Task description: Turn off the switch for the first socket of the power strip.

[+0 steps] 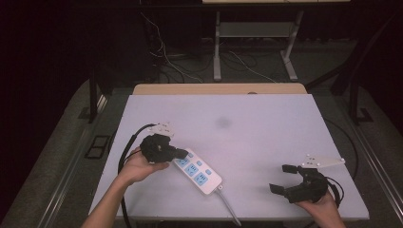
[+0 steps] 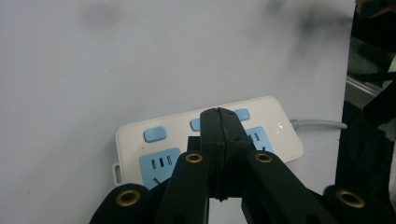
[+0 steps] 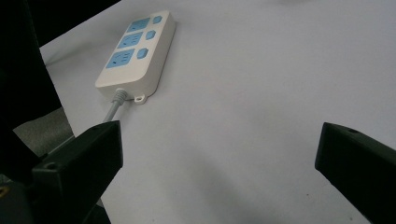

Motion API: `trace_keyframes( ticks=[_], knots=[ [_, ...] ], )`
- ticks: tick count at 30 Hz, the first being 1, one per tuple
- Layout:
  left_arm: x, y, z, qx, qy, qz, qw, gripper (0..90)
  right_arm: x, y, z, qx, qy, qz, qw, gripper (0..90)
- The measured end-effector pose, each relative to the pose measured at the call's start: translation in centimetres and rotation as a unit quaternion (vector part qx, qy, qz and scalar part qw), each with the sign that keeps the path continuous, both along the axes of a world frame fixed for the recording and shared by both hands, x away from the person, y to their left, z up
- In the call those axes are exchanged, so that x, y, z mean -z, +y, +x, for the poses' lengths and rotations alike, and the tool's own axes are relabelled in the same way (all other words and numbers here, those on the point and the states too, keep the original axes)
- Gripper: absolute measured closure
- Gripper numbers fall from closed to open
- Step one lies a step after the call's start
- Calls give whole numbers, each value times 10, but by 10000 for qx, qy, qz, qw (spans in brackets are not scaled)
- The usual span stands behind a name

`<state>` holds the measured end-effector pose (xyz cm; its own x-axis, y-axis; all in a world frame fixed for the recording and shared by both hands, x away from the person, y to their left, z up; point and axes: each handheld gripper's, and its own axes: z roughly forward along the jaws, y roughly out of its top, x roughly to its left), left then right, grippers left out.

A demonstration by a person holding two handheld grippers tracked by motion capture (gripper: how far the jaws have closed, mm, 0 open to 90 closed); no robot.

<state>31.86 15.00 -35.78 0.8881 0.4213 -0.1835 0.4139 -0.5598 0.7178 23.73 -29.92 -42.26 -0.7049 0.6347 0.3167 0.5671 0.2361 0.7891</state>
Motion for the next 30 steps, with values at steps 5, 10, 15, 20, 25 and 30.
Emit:
trace_keyframes(
  ticks=[5,10,15,20,25,30],
  knots=[
    [-3,12,-9,-181,-97,-240,9995,891,1,1,1,3,21,-8,10000,7],
    [-2,23,-17,-394,-196,-343,9984,853,1,2,1,-9,33,-20,10000,7],
    [1,32,-24,-617,-228,-578,9962,756,1,2,1,-2,35,-17,10000,7],
    [5,40,-31,-799,-261,-828,9930,617,1,2,1,-1,41,-15,10000,7],
    [9,47,-38,-999,-271,-1163,9878,419,2,2,1,-4,42,-20,10000,7],
    [14,54,-47,-1157,-409,-1481,9813,247,2,3,1,-6,43,-29,10000,7]
  ],
)
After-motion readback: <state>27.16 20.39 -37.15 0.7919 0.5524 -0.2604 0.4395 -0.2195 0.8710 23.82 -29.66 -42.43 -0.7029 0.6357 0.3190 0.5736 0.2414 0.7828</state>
